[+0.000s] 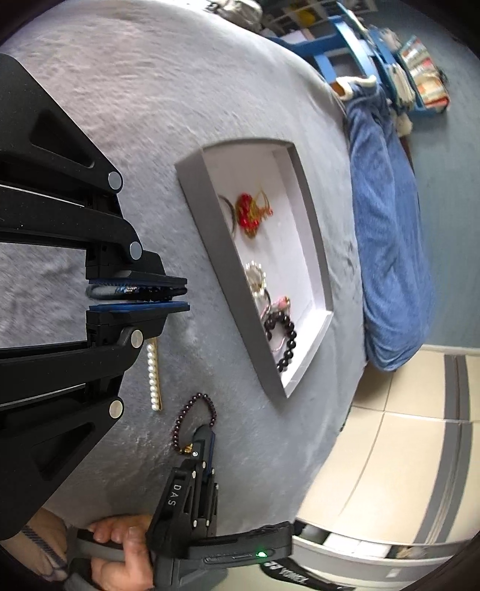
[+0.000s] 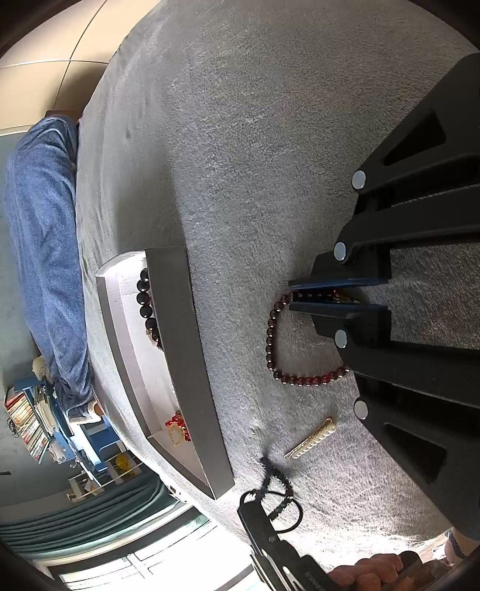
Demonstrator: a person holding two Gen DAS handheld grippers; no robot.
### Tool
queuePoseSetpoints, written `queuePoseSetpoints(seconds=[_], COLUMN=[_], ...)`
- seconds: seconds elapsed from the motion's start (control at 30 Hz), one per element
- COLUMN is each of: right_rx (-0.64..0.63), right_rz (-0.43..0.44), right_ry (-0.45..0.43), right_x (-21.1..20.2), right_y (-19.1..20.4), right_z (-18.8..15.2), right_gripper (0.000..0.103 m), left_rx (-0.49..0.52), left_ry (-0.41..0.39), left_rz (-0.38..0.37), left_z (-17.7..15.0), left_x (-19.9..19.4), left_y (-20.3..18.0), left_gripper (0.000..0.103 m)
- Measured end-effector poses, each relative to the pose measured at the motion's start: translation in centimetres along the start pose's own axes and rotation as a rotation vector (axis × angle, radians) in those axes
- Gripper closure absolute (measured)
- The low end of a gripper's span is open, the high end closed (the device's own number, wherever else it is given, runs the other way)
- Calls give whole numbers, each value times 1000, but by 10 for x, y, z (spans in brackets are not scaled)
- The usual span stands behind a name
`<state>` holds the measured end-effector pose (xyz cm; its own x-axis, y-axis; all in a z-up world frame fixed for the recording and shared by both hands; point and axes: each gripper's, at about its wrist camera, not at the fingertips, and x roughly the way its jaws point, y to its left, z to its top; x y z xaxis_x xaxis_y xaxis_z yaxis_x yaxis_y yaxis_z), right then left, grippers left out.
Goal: Organize jewelry
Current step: 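Grasp the blue-black bracelet and hair tie with the left tool while the right tool holds the red bracelet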
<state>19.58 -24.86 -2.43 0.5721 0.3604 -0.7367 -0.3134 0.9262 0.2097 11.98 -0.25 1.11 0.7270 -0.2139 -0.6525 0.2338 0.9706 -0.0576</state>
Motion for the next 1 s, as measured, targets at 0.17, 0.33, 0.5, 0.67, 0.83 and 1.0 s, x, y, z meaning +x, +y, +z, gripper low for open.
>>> queuePoseSetpoints(seconds=[0.17, 0.33, 0.5, 0.67, 0.83, 1.0], right_rx=[-1, -5, -6, -5, -5, -5], right_rz=[0, -6, -7, -6, -5, -5], right_ry=[-2, -2, -1, 1, 2, 1], right_x=[0, -1, 0, 0, 1, 1], right_y=[0, 0, 0, 0, -1, 0], right_z=[1, 0, 0, 0, 0, 0], right_gripper=[97, 97, 97, 97, 97, 97], left_rx=[-68, -96, -104, -115, -101, -113], left_ry=[-13, 23, 85, 81, 88, 82], left_rz=[-33, -49, -29, -23, -12, -12], left_z=[-4, -18, -45, -56, -53, -47], left_x=[-10, -11, -8, -15, -12, -11], left_y=[16, 23, 29, 34, 33, 36], left_gripper=[95, 95, 95, 95, 95, 79])
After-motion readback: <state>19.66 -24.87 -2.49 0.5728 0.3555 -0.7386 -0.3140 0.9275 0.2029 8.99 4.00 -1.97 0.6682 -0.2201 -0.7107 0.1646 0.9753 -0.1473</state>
